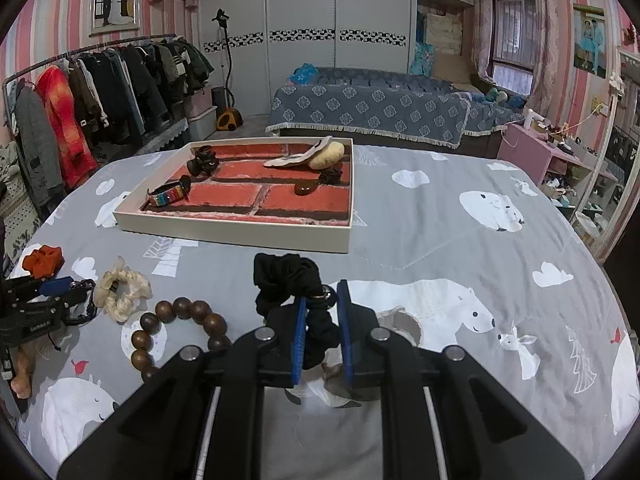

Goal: Organize jewelry
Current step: 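Carry the braided bracelet with the left tool while the right tool carries the scrunchie to the tray, then open the left tool over the tray while the right tool releases the scrunchie there, then withdraw both tools from the tray toward the remaining jewelry, then grasp the cream flower hair tie with the left tool while the right tool grasps the white-strap watch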

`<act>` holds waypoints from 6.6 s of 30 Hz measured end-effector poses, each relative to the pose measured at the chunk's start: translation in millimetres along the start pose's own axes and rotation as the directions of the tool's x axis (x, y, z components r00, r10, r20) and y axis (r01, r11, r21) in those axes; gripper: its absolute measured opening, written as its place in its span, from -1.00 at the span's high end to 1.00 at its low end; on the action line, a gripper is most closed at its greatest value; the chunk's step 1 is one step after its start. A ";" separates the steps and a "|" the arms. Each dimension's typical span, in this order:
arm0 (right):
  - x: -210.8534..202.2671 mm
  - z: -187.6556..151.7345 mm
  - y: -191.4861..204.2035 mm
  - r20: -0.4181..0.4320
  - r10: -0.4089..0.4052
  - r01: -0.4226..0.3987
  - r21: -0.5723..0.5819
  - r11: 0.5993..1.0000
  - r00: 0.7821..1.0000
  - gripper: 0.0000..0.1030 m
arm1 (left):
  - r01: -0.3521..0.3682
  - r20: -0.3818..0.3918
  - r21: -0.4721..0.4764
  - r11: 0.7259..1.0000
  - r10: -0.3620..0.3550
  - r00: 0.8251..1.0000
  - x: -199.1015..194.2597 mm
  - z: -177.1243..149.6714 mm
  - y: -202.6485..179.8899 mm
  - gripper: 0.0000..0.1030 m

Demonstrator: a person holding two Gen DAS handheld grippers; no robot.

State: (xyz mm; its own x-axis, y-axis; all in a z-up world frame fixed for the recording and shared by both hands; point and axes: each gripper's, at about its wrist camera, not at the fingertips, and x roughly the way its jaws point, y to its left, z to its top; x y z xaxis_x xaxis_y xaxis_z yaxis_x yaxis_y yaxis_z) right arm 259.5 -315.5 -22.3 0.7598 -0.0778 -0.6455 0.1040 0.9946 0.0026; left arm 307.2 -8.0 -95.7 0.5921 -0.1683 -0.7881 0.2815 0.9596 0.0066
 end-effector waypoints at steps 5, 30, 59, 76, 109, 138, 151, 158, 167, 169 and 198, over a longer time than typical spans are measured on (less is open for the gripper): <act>1.4 1.4 0.8 0.002 -0.002 0.002 -0.006 1.000 1.000 0.71 | 0.007 0.000 0.008 1.000 -0.007 1.000 1.9 0.7 -1.5 0.68; 76.7 114.7 12.8 0.056 -0.017 0.016 0.022 1.000 0.998 0.71 | 0.022 0.265 -0.010 1.000 -0.019 0.964 -10.9 172.2 -43.4 0.73; 205.3 127.6 3.0 -0.064 -0.076 0.080 0.060 0.995 0.995 0.71 | -0.056 0.104 -0.045 0.997 0.060 0.993 133.5 200.7 -28.8 0.73; 215.8 120.4 19.0 -0.088 -0.040 0.042 0.022 0.999 0.995 0.70 | -0.056 0.093 -0.054 0.997 0.061 0.994 138.9 198.1 -28.1 0.73; 113.1 122.1 1.2 0.046 -0.181 0.183 -0.042 0.982 0.982 -0.87 | -0.114 0.276 -0.019 0.993 0.115 0.954 30.3 181.7 -38.1 -0.90; 18.3 -21.9 -21.1 -0.032 -0.144 0.144 0.008 0.990 0.989 -0.90 | -0.094 0.121 -0.096 0.991 0.105 0.987 -10.7 37.8 -36.1 -0.90; 37.4 -27.3 -10.9 -0.079 -0.182 0.179 -0.033 0.983 0.980 -0.90 | -0.081 0.093 0.004 0.997 0.080 0.992 1.4 26.1 -58.3 -0.90; 40.9 -26.3 -10.6 -0.091 -0.215 0.211 -0.048 0.976 0.972 -0.90 | -0.042 0.096 -0.005 0.999 0.042 0.994 5.7 28.7 -56.3 -0.83; 53.3 -25.9 -7.8 -0.139 -0.257 0.250 -0.072 0.966 0.956 -0.87 | -0.027 0.066 0.045 0.999 0.024 0.997 16.6 32.0 -66.2 -0.42; 55.0 -26.9 -13.4 -0.157 -0.251 0.247 -0.049 0.968 0.955 -0.52 | -0.011 0.032 0.037 0.999 0.009 0.999 23.1 32.9 -64.6 -0.19; 40.4 -25.9 -27.2 -0.131 -0.131 0.139 0.056 0.989 0.983 0.09 | 0.036 0.043 -0.023 0.999 -0.035 0.998 20.2 31.8 -54.3 0.66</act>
State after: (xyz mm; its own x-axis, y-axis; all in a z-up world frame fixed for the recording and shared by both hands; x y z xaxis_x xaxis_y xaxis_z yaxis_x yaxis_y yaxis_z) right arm 270.8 -344.0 -68.3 0.6491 -0.1978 -0.7346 0.2445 0.9686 -0.0447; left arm 327.9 -70.8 -92.4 0.6134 -0.2114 -0.7610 0.2853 0.9577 -0.0361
